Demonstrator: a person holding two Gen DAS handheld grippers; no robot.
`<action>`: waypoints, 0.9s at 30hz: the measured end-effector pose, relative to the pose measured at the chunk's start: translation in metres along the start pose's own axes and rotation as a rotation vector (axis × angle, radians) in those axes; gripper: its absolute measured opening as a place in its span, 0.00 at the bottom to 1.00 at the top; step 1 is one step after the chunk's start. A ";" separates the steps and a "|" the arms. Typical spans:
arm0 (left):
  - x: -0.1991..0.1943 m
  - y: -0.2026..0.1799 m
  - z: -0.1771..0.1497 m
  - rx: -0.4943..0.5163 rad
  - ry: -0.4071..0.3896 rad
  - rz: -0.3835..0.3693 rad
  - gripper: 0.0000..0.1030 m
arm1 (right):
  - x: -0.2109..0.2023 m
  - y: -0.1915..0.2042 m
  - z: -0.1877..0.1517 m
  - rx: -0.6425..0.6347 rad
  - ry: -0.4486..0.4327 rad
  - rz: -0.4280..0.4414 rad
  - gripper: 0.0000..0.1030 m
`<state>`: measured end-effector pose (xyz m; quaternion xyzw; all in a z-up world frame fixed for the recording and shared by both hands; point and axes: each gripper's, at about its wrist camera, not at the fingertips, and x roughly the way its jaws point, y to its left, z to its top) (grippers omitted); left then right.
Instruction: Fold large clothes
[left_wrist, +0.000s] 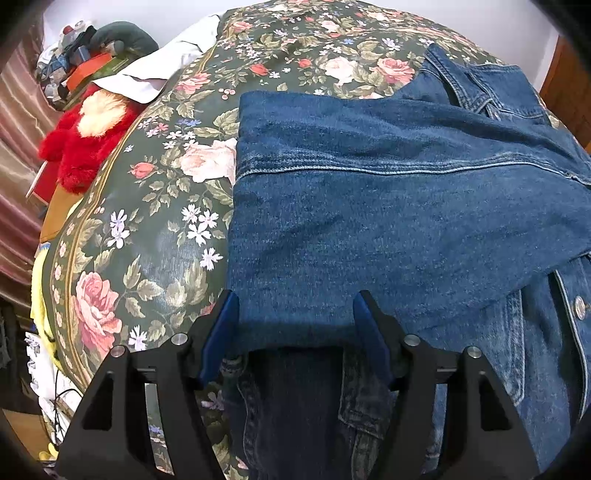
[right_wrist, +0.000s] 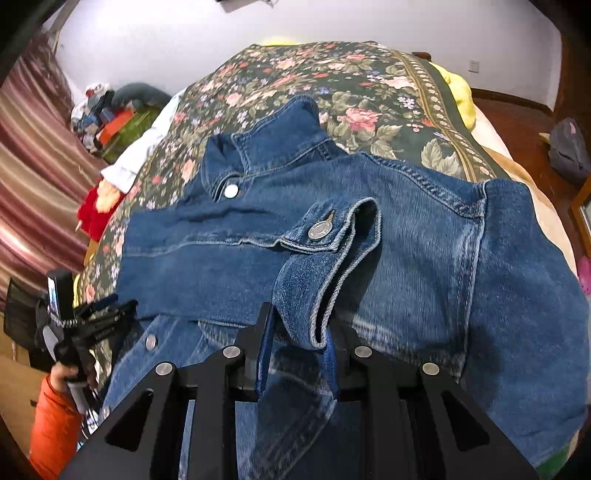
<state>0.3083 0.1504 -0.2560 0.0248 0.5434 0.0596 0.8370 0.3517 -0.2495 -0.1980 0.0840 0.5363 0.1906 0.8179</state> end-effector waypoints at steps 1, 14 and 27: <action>-0.001 0.000 -0.001 0.002 0.003 -0.006 0.63 | -0.001 0.001 -0.003 -0.014 0.011 -0.004 0.21; -0.032 0.005 -0.008 -0.023 -0.003 -0.051 0.63 | -0.063 -0.025 -0.021 -0.080 -0.079 -0.237 0.22; -0.090 -0.051 0.043 0.061 -0.138 -0.138 0.64 | -0.105 -0.123 -0.043 0.153 -0.084 -0.351 0.23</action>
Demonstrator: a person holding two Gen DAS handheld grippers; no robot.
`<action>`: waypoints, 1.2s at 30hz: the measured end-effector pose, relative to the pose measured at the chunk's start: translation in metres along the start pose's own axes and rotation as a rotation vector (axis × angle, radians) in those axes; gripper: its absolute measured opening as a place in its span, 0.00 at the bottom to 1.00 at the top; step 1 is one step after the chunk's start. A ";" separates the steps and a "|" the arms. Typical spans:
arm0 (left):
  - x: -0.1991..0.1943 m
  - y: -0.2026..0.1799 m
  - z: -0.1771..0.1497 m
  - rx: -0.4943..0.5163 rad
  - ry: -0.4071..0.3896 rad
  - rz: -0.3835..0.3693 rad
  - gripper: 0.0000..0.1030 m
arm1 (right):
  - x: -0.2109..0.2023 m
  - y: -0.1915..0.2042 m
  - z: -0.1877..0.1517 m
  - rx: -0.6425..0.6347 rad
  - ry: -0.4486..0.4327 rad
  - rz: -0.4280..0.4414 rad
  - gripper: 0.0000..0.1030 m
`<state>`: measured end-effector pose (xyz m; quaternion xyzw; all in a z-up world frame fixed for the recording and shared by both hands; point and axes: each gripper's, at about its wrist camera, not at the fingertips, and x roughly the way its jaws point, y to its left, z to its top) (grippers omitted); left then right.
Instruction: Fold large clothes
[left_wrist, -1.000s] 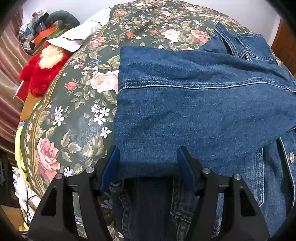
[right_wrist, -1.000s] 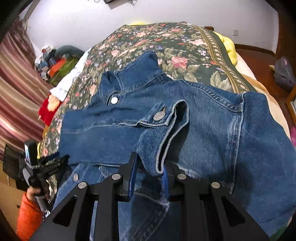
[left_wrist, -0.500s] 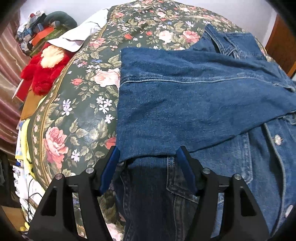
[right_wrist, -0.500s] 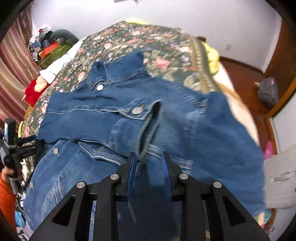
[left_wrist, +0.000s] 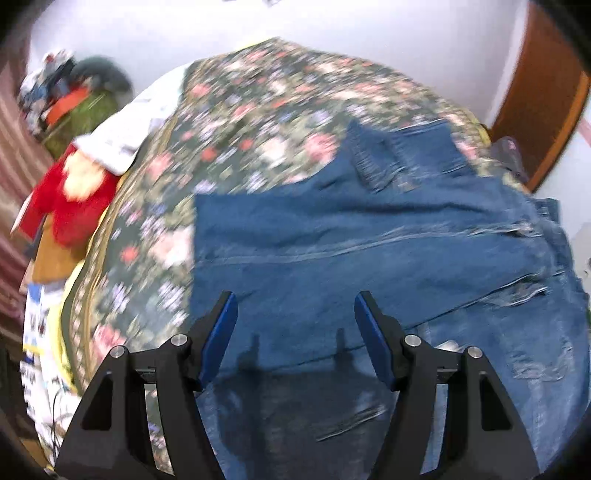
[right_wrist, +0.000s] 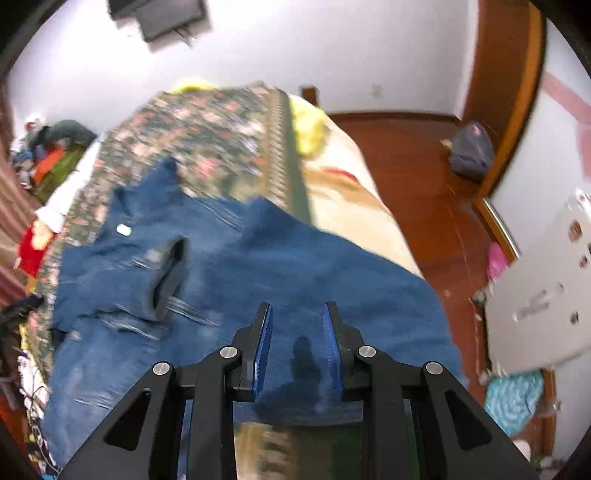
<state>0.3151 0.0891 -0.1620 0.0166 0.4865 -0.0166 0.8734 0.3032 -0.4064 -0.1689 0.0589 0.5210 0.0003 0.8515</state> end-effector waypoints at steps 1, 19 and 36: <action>-0.002 -0.010 0.006 0.018 -0.011 -0.016 0.65 | 0.014 -0.008 -0.006 -0.007 0.060 -0.019 0.23; 0.060 -0.187 0.044 0.312 0.085 -0.169 0.70 | 0.009 -0.086 -0.060 0.110 0.051 -0.094 0.95; 0.084 -0.206 0.042 0.279 0.122 -0.185 0.70 | 0.040 -0.176 -0.092 0.704 0.132 0.300 0.79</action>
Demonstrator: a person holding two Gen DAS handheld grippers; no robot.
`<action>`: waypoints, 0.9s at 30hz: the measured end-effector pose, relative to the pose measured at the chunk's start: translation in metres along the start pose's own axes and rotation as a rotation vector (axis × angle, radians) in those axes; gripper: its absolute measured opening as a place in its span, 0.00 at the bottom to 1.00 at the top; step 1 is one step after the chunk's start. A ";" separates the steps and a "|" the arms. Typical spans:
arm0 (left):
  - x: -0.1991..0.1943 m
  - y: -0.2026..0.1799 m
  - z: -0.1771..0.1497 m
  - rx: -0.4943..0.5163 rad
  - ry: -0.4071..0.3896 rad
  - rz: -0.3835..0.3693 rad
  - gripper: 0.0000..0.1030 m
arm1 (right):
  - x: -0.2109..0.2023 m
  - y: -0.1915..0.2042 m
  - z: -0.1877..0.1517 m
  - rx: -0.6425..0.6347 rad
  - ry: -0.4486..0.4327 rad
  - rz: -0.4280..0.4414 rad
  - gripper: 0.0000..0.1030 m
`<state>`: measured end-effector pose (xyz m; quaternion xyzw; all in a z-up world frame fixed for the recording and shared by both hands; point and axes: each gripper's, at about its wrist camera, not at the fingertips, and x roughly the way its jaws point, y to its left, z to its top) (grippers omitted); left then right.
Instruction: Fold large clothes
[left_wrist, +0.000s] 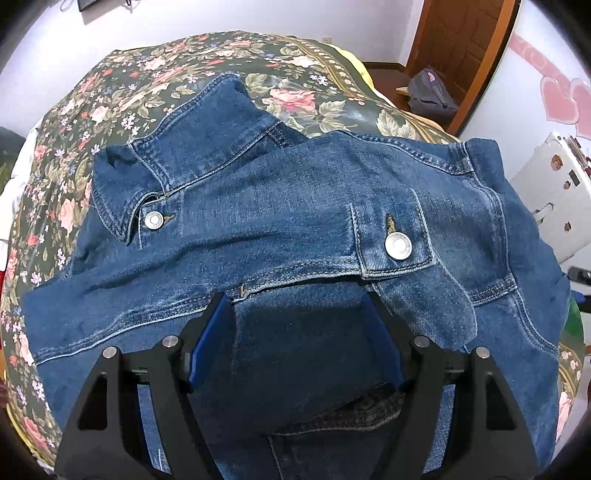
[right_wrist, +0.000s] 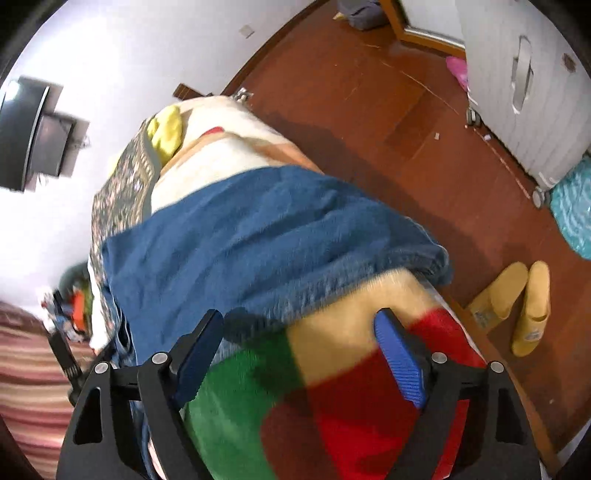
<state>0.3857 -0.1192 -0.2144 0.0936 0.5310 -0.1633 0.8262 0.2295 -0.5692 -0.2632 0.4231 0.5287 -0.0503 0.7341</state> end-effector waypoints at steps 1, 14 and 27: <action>0.000 -0.001 0.000 0.001 0.000 0.001 0.70 | 0.005 0.000 0.004 0.006 -0.001 -0.003 0.78; -0.022 0.001 -0.009 0.002 -0.036 -0.004 0.70 | 0.023 0.034 0.042 -0.037 -0.104 -0.080 0.17; -0.104 0.048 -0.015 -0.080 -0.235 -0.007 0.70 | -0.072 0.226 0.029 -0.450 -0.405 0.099 0.10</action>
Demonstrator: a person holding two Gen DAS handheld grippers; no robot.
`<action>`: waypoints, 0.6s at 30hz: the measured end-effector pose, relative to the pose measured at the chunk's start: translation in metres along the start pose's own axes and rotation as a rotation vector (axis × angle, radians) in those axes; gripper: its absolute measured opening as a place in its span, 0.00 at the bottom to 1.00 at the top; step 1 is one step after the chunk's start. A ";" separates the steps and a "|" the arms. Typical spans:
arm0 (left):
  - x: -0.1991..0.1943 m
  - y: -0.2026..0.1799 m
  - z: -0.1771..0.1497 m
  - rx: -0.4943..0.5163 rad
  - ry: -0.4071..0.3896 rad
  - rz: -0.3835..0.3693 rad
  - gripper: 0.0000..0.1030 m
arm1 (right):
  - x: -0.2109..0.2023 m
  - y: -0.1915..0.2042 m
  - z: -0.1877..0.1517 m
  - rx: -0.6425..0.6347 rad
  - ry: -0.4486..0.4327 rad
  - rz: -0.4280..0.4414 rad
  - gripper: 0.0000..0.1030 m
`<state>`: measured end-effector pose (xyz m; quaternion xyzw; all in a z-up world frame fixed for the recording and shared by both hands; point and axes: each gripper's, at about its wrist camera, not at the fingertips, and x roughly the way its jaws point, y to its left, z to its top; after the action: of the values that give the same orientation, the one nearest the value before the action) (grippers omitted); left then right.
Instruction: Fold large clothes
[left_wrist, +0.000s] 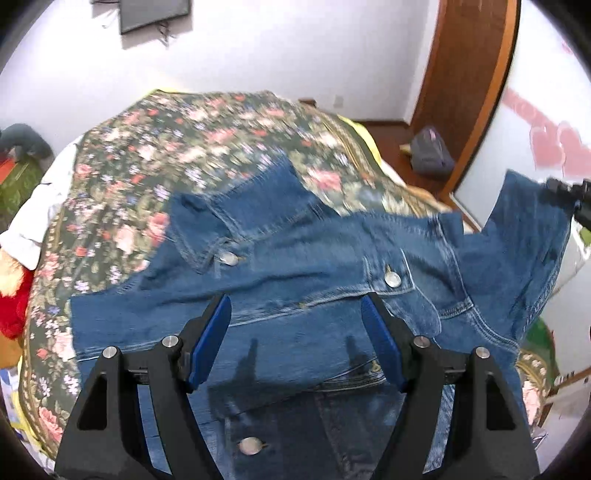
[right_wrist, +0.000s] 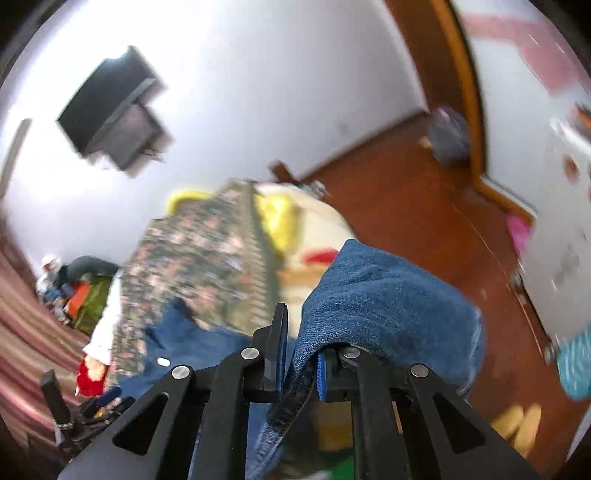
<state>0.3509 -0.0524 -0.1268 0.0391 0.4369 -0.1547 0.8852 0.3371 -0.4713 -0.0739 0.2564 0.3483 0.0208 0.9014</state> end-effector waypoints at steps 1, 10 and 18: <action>-0.008 0.007 0.000 -0.017 -0.016 -0.003 0.70 | 0.001 0.014 0.005 -0.021 0.000 0.018 0.10; -0.055 0.065 -0.020 -0.097 -0.098 0.037 0.70 | 0.032 0.187 0.010 -0.265 0.011 0.175 0.09; -0.081 0.115 -0.053 -0.166 -0.112 0.102 0.70 | 0.110 0.296 -0.079 -0.420 0.216 0.263 0.09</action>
<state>0.3004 0.0871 -0.1034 -0.0207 0.3953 -0.0746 0.9153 0.4114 -0.1548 -0.0500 0.1033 0.3940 0.2367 0.8821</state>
